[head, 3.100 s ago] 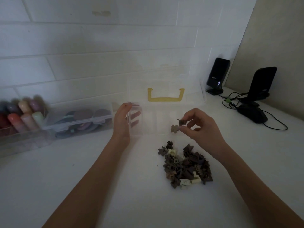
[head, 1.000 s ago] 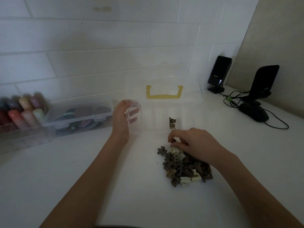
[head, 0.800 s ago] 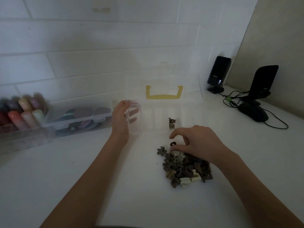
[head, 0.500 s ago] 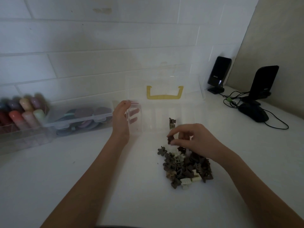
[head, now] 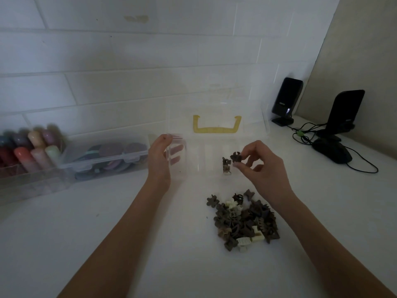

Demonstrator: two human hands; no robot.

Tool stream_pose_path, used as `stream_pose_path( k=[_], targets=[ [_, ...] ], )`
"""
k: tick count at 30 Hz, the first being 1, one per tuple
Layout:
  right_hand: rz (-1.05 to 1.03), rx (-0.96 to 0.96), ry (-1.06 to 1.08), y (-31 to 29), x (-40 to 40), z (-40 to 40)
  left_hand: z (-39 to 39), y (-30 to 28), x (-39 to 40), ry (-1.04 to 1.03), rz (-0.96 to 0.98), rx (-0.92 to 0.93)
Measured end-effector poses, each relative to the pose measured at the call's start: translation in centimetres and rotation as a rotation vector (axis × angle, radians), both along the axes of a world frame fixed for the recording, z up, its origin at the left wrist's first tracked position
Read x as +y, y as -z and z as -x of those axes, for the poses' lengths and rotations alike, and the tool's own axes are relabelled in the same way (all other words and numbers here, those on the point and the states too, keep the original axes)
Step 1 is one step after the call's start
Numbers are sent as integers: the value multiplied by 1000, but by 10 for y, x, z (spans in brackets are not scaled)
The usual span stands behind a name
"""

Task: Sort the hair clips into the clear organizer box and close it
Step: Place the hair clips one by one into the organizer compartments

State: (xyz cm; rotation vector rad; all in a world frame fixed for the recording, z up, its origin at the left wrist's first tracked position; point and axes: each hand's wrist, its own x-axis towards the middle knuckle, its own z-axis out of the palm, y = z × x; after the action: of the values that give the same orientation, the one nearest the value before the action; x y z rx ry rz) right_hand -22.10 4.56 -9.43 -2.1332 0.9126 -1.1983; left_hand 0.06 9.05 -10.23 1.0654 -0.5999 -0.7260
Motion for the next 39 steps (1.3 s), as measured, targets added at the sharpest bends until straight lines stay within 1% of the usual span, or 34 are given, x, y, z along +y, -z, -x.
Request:
stream_pose_path(
  k=[2,3,6,7,9,11,13,15,17,19,22,23,25,27,29,32,33,35,36,39],
  targets=[
    [118,134,34,4,-3,-5,1,0,0,-2,0,6],
    [138,167,37,4,-5,-6,0,0,0,0,0,9],
    [87,233,-23,-7,-1,1,-2,1,-1,8,-5,6],
    [40,310,-82,-13,2,6,-3,1,-1,9,-7,5],
    [-37,562,-195,-22,5,16,-4,2,-2,7,-13,4],
    [-45,771,-226,-25,5,21,-5,3,-2,5,-18,7],
    [-55,828,-249,-22,2,21,-5,3,-2,3,-22,-3],
    [-53,830,-281,-16,1,19,-4,2,-2,6,-25,-13],
    [-50,766,-289,-14,1,17,-4,2,-2,8,-25,-8],
    [-76,617,-297,-15,2,17,-4,2,-1,7,-26,0],
    [-186,354,-289,-17,6,16,-4,2,-1,12,-29,0],
    [-189,287,-268,-17,7,15,-3,2,-1,12,-30,-2],
    [-149,213,-221,-15,12,9,-3,2,-1,4,-34,3],
    [-110,179,-192,-13,18,0,-2,2,-1,0,-37,11],
    [-16,173,-165,-11,24,-11,0,1,-1,-5,-37,15],
    [222,258,-89,-4,23,-25,7,0,1,-8,-38,9],
    [263,296,-66,-1,21,-29,9,0,2,-5,-37,7],
    [270,355,-42,6,16,-32,12,0,2,-2,-34,8],
    [252,346,-44,6,15,-31,13,0,3,-1,-32,8],
    [129,235,-101,-5,15,-21,12,-1,3,-5,-28,4]
  ],
)
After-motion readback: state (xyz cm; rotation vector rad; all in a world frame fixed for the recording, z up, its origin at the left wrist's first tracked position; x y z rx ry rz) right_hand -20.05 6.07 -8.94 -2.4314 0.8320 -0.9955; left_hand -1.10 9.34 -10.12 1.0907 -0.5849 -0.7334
